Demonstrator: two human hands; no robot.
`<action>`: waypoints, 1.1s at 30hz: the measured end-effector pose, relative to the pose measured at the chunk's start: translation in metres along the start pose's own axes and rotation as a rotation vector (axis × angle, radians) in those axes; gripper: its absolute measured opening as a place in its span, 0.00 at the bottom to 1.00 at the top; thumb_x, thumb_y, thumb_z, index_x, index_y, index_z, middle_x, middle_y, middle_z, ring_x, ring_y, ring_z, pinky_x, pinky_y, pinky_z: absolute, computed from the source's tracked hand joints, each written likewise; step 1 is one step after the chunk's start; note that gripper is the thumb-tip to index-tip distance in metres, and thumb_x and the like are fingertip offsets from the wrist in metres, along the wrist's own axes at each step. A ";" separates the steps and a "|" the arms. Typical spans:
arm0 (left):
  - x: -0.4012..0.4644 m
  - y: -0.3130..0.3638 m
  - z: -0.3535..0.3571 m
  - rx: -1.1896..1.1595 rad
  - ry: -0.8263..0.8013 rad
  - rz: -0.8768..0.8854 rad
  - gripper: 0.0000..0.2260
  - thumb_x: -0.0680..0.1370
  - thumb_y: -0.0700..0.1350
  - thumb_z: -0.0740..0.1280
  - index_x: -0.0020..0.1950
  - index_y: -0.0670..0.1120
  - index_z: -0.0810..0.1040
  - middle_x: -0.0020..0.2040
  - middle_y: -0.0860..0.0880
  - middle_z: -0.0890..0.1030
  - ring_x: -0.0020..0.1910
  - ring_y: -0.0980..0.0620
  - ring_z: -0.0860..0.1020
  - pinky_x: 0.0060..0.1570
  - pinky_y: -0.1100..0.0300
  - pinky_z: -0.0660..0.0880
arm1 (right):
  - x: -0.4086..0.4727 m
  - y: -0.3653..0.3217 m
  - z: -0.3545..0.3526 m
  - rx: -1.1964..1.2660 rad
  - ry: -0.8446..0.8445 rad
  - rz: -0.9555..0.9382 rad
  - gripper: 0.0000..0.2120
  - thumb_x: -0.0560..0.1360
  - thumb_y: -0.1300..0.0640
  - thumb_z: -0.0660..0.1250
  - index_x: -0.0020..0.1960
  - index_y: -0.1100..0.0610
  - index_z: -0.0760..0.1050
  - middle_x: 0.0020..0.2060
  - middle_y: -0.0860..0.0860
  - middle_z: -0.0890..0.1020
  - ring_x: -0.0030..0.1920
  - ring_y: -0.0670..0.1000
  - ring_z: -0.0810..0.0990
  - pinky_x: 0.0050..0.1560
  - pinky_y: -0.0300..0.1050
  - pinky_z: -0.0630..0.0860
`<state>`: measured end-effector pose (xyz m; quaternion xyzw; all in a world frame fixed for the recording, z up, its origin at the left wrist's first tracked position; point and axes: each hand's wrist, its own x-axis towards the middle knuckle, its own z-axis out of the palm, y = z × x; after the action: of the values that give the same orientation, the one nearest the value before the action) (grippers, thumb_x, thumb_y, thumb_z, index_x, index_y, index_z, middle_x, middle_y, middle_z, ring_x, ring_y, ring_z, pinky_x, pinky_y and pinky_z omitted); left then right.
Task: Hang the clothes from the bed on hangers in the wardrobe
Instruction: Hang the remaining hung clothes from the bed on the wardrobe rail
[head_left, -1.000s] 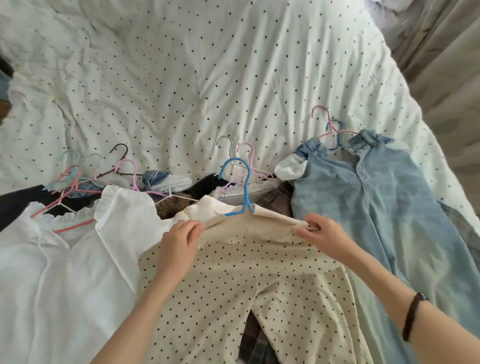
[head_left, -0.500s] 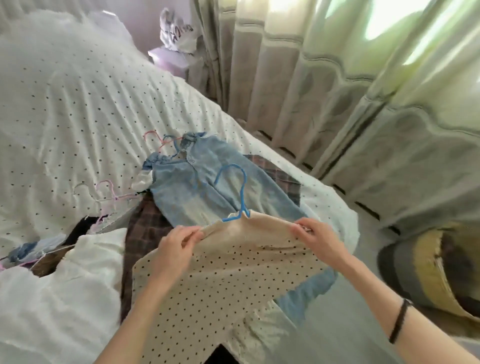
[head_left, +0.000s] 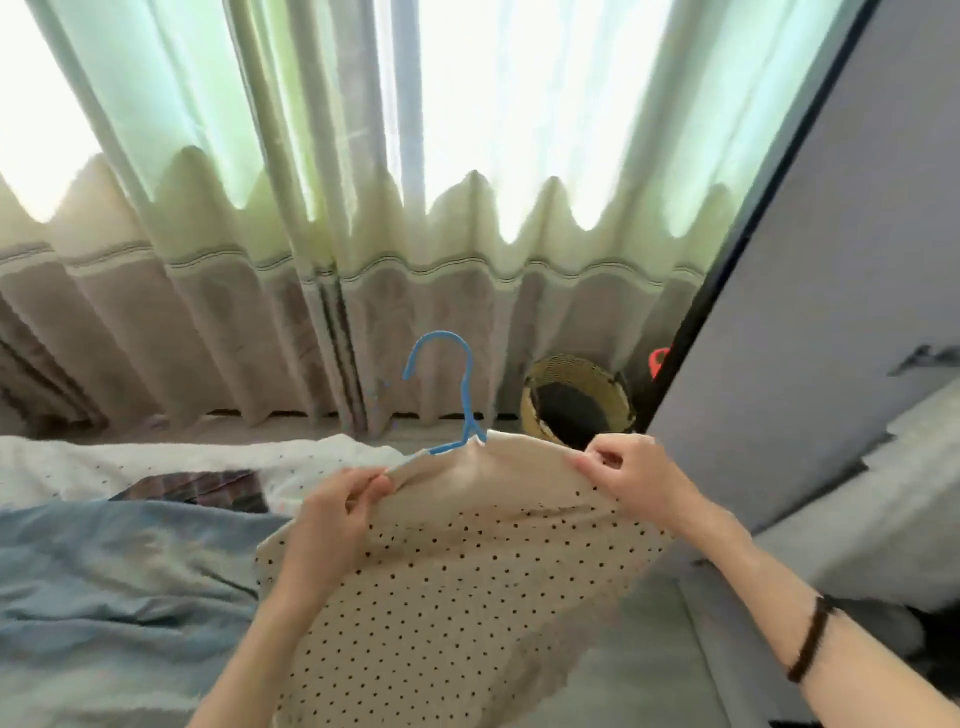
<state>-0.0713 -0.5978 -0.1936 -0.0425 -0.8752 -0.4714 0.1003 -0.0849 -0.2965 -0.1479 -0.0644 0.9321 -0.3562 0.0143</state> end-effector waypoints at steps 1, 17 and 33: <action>0.007 0.016 0.017 -0.009 -0.035 0.053 0.12 0.76 0.40 0.66 0.44 0.59 0.77 0.41 0.54 0.80 0.42 0.60 0.75 0.42 0.72 0.68 | -0.010 0.014 -0.016 0.016 0.022 0.039 0.13 0.75 0.48 0.65 0.35 0.53 0.75 0.31 0.48 0.77 0.32 0.45 0.74 0.32 0.31 0.69; 0.060 0.184 0.254 -0.019 -0.409 0.523 0.07 0.79 0.44 0.60 0.45 0.48 0.78 0.41 0.53 0.77 0.42 0.49 0.74 0.49 0.49 0.68 | -0.187 0.122 -0.152 0.028 0.626 0.598 0.12 0.74 0.46 0.65 0.43 0.55 0.78 0.39 0.45 0.78 0.40 0.43 0.75 0.42 0.37 0.71; 0.028 0.301 0.381 -0.064 -0.955 0.776 0.13 0.81 0.46 0.57 0.62 0.49 0.76 0.57 0.50 0.75 0.58 0.48 0.73 0.51 0.63 0.62 | -0.291 0.111 -0.140 0.052 1.046 1.032 0.16 0.76 0.47 0.63 0.32 0.54 0.71 0.27 0.45 0.71 0.28 0.42 0.68 0.35 0.40 0.65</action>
<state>-0.0996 -0.1148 -0.1453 -0.5673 -0.7295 -0.3555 -0.1397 0.1812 -0.0837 -0.1226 0.5614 0.7199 -0.3104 -0.2650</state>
